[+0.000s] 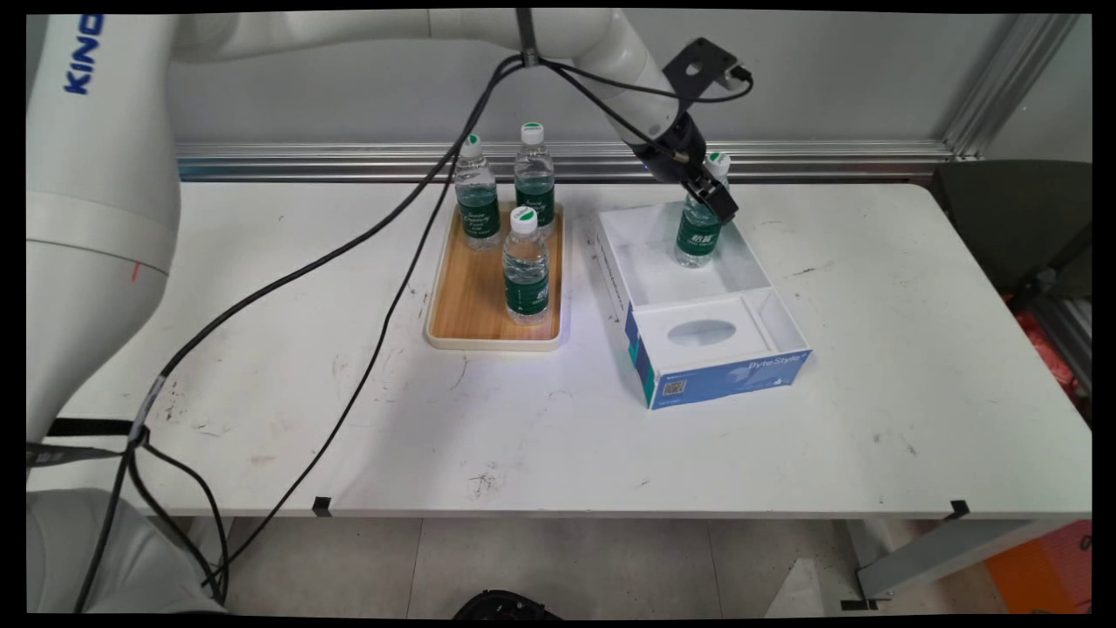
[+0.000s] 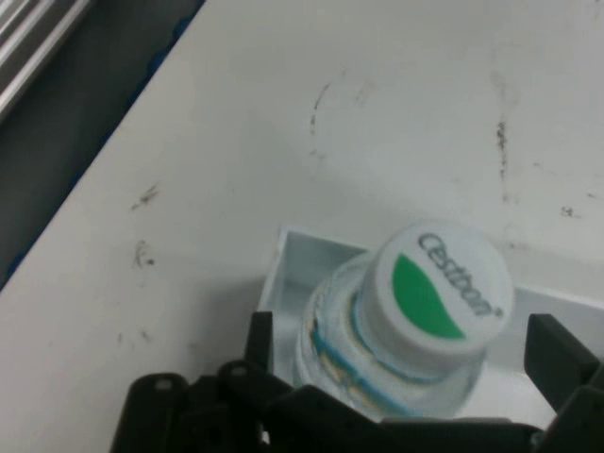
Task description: Pick up the green bottle from the white box, then place the picked object on the tray
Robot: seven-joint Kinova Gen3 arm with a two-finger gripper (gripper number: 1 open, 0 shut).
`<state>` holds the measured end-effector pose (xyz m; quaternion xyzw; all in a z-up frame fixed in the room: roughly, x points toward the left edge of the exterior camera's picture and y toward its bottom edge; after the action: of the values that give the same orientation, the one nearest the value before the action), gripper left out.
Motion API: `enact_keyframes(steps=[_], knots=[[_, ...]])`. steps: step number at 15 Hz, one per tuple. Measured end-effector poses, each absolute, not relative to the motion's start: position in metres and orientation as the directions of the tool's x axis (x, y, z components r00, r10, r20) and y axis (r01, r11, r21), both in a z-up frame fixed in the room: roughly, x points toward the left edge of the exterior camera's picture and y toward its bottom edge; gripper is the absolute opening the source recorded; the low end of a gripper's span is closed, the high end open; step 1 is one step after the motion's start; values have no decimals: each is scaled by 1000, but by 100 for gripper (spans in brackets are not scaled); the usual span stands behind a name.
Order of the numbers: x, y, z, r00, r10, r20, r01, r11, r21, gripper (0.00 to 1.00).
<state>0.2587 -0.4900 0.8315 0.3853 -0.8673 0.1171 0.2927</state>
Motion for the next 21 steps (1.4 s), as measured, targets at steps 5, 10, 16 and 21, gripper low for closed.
enact_keyframes(steps=[5, 10, 16, 21], knots=[[252, -498, 821, -543, -583, 605, -728, 686, 8, 0], [251, -500, 820, -552, -564, 613, -718, 696, -7, 0], [261, -490, 838, -545, -549, 634, -722, 692, -22, 0], [270, -474, 882, -489, -546, 680, -746, 666, -1, 0]])
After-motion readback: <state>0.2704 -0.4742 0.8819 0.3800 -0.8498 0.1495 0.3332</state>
